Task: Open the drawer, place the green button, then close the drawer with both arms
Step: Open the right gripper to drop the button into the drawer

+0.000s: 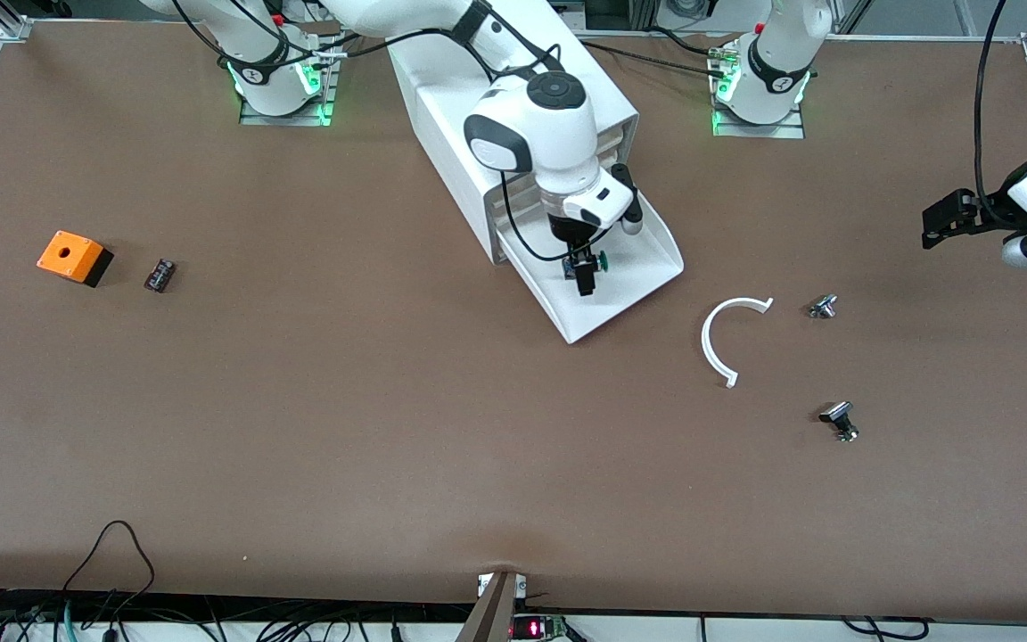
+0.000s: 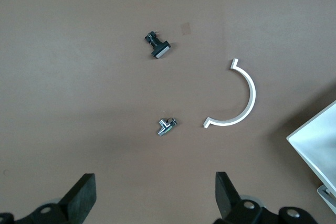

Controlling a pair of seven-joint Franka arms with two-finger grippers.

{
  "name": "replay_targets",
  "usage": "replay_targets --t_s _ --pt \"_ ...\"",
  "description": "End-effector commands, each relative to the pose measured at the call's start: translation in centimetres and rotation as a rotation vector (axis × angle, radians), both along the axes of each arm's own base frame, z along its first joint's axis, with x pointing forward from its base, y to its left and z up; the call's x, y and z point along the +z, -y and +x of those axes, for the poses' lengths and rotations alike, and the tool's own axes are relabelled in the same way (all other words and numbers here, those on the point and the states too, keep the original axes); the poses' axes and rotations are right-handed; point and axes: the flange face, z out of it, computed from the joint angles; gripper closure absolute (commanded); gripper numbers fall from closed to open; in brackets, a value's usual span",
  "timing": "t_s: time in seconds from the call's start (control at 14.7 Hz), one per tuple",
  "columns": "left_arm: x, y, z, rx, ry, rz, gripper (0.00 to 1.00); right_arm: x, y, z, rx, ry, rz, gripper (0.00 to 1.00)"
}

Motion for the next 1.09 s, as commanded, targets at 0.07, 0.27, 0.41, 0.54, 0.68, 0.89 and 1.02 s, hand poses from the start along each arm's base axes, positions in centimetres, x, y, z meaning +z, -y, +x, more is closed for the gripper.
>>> replay_targets --t_s 0.07,0.27,0.41,0.54,0.68,0.89,1.02 --pt "1.0 0.6 0.4 -0.004 0.007 0.016 0.0 7.5 5.4 4.5 -0.18 -0.088 0.119 0.0" --pt "0.8 0.7 0.4 -0.012 0.004 0.014 0.0 10.2 9.0 7.6 -0.313 -0.122 0.19 0.0" --pt "0.7 1.0 0.5 -0.016 0.001 0.014 0.0 10.4 11.6 9.8 -0.478 -0.161 0.239 0.0" --pt "0.2 1.0 0.7 -0.017 -0.01 0.014 0.0 11.0 15.0 12.4 -0.652 -0.183 0.278 0.0" --pt "-0.2 1.0 0.6 -0.017 -0.025 0.012 0.0 10.7 18.9 14.3 -0.838 -0.221 0.253 0.0" --pt "-1.0 1.1 0.7 -0.016 -0.054 0.012 0.0 9.1 22.9 15.6 -1.054 -0.291 0.176 0.0" --pt "-1.4 1.1 0.7 -0.015 -0.073 0.012 0.0 7.4 26.6 16.2 -1.263 -0.341 0.087 0.0"
